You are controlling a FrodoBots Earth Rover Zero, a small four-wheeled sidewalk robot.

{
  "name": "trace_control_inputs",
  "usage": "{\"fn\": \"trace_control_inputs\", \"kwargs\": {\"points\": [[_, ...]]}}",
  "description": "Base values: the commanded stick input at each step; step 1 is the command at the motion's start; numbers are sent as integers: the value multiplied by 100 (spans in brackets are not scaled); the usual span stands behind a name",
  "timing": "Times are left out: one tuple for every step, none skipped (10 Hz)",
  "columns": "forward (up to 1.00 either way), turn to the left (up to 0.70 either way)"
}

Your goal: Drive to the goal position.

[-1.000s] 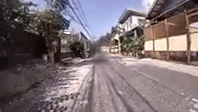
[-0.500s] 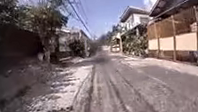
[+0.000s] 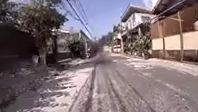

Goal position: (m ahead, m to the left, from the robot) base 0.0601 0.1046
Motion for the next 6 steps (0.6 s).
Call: {"fn": "trace_control_inputs", "kwargs": {"points": [[100,0],[100,0],[100,0],[100,0],[100,0],[100,0]]}}
